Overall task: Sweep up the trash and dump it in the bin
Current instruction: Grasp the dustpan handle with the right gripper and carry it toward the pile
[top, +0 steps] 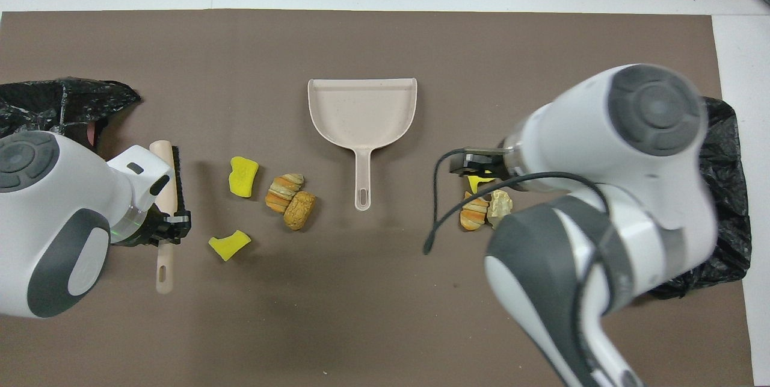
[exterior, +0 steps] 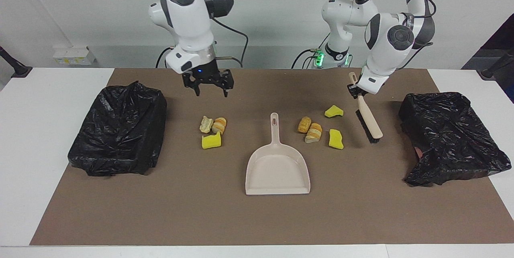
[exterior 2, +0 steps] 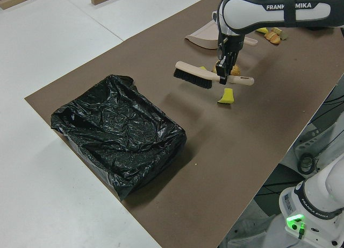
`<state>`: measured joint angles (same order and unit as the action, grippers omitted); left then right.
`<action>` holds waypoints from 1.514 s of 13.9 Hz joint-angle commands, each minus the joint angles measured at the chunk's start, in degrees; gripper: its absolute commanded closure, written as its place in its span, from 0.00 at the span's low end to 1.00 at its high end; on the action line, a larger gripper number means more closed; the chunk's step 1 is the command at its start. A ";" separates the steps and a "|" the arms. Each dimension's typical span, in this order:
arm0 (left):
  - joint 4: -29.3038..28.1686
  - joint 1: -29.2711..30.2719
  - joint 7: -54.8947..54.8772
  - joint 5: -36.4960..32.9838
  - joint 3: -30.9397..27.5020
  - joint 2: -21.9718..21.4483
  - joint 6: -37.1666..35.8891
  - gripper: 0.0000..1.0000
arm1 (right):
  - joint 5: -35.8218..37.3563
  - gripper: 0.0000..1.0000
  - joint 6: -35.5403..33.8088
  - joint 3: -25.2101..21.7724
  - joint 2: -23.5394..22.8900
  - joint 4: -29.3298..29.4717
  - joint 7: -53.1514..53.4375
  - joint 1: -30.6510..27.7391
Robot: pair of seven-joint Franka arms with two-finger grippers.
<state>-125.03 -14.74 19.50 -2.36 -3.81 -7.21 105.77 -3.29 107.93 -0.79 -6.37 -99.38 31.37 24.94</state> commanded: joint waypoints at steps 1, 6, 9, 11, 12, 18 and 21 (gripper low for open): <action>-1.18 -0.21 0.54 0.60 -0.15 -1.23 1.02 1.00 | -2.68 0.00 3.23 -0.35 -8.20 6.03 6.75 3.96; -1.18 0.32 0.54 0.60 -0.24 -1.23 1.02 1.00 | -3.30 0.00 15.17 -0.35 -19.01 7.36 11.60 12.14; -1.80 0.32 0.80 0.60 -0.15 -1.49 1.02 1.00 | -2.25 0.00 17.48 -0.35 -20.00 5.87 10.90 12.86; -1.89 0.15 0.71 0.60 -0.15 -1.05 1.20 1.00 | -2.25 0.00 19.50 -0.35 -20.26 5.34 9.94 12.42; -1.89 0.06 0.71 0.60 -0.24 -1.05 1.28 1.00 | -2.07 0.07 20.38 -0.35 -20.26 4.82 9.67 12.42; -1.89 0.15 0.63 0.60 -0.15 -1.05 1.28 1.00 | -1.46 1.00 20.30 -0.70 -20.26 4.46 8.45 12.42; -1.89 0.15 0.62 0.60 -0.15 -1.05 1.37 1.00 | 4.86 1.00 14.26 -0.53 -19.65 6.56 5.19 11.71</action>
<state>-125.72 -14.68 19.76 -2.35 -4.02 -7.21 105.95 -1.31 125.86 -1.69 -26.68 -94.09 39.09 37.52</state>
